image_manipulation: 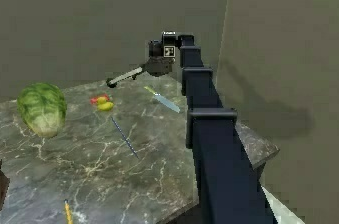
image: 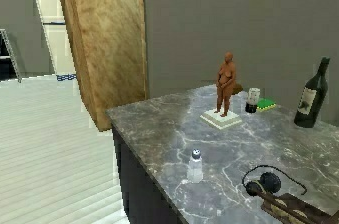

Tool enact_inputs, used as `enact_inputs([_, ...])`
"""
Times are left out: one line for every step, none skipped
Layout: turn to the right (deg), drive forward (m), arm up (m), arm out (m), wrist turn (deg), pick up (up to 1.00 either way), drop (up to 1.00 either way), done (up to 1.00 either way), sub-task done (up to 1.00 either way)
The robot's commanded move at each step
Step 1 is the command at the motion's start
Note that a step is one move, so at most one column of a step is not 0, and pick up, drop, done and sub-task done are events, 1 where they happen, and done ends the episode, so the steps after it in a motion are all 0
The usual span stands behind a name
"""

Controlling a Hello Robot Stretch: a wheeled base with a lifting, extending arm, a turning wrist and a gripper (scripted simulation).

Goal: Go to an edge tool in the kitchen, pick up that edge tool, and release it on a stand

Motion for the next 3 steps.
enact_inputs([0.0, 0.0, 0.0, 0.0, 45.0, 0.0, 0.0, 0.0, 0.0])
enact_inputs([0.0, 0.0, 0.0, 0.0, 21.0, 0.0, 0.0, 0.0, 0.0])
enact_inputs([0.0, 0.0, -0.14, 0.0, 0.0, 0.0, 0.0, 0.0, 0.0])
